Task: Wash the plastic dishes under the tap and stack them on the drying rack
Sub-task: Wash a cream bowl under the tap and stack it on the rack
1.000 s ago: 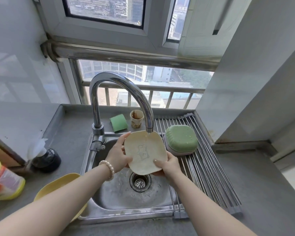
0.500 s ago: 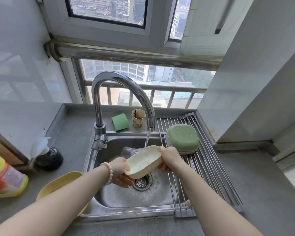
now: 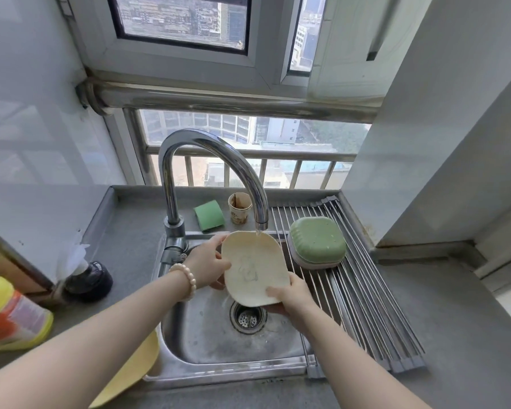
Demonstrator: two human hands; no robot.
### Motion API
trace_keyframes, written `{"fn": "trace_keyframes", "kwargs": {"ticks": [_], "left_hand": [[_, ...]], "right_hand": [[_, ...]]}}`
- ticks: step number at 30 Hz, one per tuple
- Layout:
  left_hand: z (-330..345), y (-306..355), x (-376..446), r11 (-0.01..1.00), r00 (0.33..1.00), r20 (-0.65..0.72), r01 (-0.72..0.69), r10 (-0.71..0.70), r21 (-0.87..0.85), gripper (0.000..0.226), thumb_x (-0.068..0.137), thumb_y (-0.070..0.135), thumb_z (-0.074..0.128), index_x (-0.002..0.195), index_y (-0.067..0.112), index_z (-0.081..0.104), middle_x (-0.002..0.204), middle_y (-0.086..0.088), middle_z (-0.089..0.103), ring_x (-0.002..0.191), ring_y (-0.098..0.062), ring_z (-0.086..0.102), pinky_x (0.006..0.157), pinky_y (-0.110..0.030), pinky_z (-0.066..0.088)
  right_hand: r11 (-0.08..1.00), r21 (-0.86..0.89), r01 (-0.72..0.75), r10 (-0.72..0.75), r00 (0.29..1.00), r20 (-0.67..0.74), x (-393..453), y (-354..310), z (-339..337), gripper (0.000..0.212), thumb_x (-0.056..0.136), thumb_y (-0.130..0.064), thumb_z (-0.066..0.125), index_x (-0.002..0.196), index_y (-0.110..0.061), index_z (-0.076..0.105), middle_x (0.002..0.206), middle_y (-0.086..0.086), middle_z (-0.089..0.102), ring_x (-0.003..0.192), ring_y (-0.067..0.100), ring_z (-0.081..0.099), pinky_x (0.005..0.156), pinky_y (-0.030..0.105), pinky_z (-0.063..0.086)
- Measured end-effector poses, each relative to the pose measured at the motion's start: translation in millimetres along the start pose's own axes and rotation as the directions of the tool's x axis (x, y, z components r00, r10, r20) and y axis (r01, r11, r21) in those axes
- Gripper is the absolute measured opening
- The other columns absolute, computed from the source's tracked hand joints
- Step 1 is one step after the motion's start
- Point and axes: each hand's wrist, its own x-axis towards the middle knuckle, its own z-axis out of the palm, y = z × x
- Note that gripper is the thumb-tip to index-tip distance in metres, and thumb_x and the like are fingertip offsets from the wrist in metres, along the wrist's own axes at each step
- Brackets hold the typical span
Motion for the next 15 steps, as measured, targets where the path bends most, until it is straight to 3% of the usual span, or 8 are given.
{"fn": "trace_keyframes", "kwargs": {"ticks": [2, 4, 6, 7, 8, 9, 12, 15], "left_hand": [[1.1, -1.1, 2.6, 0.997, 0.997, -0.009, 0.074, -0.074, 0.016, 0.036, 0.088, -0.002, 0.049, 0.12, 0.014, 0.053, 0.087, -0.004, 0.063, 0.068, -0.015, 0.066, 0.049, -0.022, 0.054], [4.7, -6.3, 2.2, 0.975, 0.982, 0.016, 0.187, -0.186, -0.117, 0.03, 0.089, -0.006, 0.041, 0.11, 0.009, 0.056, 0.09, -0.01, 0.062, 0.073, -0.023, 0.067, 0.054, -0.038, 0.059], [8.8, -11.1, 1.5, 0.941, 0.968, 0.032, 0.251, -0.25, -0.229, 0.031, 0.089, -0.007, 0.038, 0.107, 0.013, 0.053, 0.102, -0.014, 0.06, 0.083, -0.031, 0.066, 0.057, -0.047, 0.059], [11.3, -13.3, 1.0, 0.93, 0.963, 0.045, 0.268, -0.265, -0.253, 0.031, 0.089, -0.007, 0.037, 0.107, 0.014, 0.052, 0.105, -0.014, 0.059, 0.085, -0.032, 0.066, 0.056, -0.046, 0.059], [14.4, -15.0, 0.1, 0.927, 0.962, 0.06, 0.273, -0.267, -0.258, 0.032, 0.09, -0.007, 0.037, 0.108, 0.014, 0.052, 0.104, -0.013, 0.059, 0.083, -0.03, 0.066, 0.055, -0.044, 0.058], [17.8, -17.1, -0.6, 0.928, 0.963, 0.075, 0.271, -0.26, -0.255, 0.032, 0.09, -0.006, 0.036, 0.108, 0.014, 0.052, 0.101, -0.012, 0.059, 0.08, -0.028, 0.066, 0.054, -0.042, 0.058], [25.2, -22.9, -2.3, 0.927, 0.969, 0.097, 0.247, -0.229, -0.281, 0.033, 0.09, -0.006, 0.036, 0.107, 0.015, 0.055, 0.098, -0.012, 0.062, 0.078, -0.028, 0.068, 0.059, -0.045, 0.059], [30.7, -26.4, -1.7, 0.875, 0.965, 0.134, 0.261, -0.225, -0.407, 0.035, 0.091, -0.006, 0.037, 0.113, 0.014, 0.055, 0.101, -0.017, 0.064, 0.08, -0.031, 0.068, 0.068, -0.052, 0.058]], "right_hand": [[0.986, -0.15, 0.067, -0.082, 0.992, -0.095, -0.7, -2.4, 5.8, 0.035, 0.082, 0.01, 0.048, 0.112, -0.005, 0.056, 0.113, 0.015, 0.061, 0.103, 0.034, 0.059, 0.07, 0.042, 0.058], [0.833, -0.53, 0.155, -0.271, 0.951, -0.147, -4.1, -6.7, 8.7, 0.042, 0.085, 0.002, 0.046, 0.127, 0.0, 0.048, 0.124, 0.017, 0.054, 0.12, 0.034, 0.049, 0.1, 0.04, 0.044], [0.447, -0.88, 0.159, -0.392, 0.92, -0.033, -11.8, -11.3, 11.9, 0.062, 0.094, -0.014, 0.041, 0.148, 0.001, 0.017, 0.155, 0.02, 0.016, 0.145, 0.032, 0.011, 0.119, 0.038, 0.009], [0.205, -0.965, 0.163, -0.419, 0.906, 0.064, -14.2, -12.4, 12.6, 0.063, 0.098, -0.024, 0.036, 0.15, -0.002, 0.01, 0.158, 0.018, -0.003, 0.146, 0.03, -0.007, 0.118, 0.04, -0.006], [-0.006, -0.983, 0.182, -0.405, 0.898, 0.169, -16.7, -13.3, 13.8, 0.061, 0.1, -0.035, 0.03, 0.151, -0.005, 0.012, 0.158, 0.017, -0.011, 0.145, 0.029, -0.016, 0.114, 0.044, -0.015], [-0.129, -0.97, 0.205, -0.342, 0.909, 0.238, -16.9, -12.7, 14.1, 0.063, 0.101, -0.044, 0.024, 0.15, -0.007, 0.016, 0.158, 0.016, -0.012, 0.145, 0.028, -0.019, 0.112, 0.046, -0.019], [-0.136, -0.971, 0.195, -0.101, 0.973, 0.21, -17.4, -12.5, 18.2, 0.079, 0.096, -0.061, 0.012, 0.152, -0.006, 0.002, 0.159, 0.014, -0.011, 0.145, 0.028, -0.019, 0.113, 0.045, -0.017], [-0.116, -0.984, 0.133, -0.1, 0.984, 0.145, -9.8, -16.9, 29.8, 0.084, 0.093, -0.066, 0.008, 0.151, -0.006, -0.009, 0.157, 0.014, -0.018, 0.144, 0.03, -0.021, 0.11, 0.046, -0.022]]}}
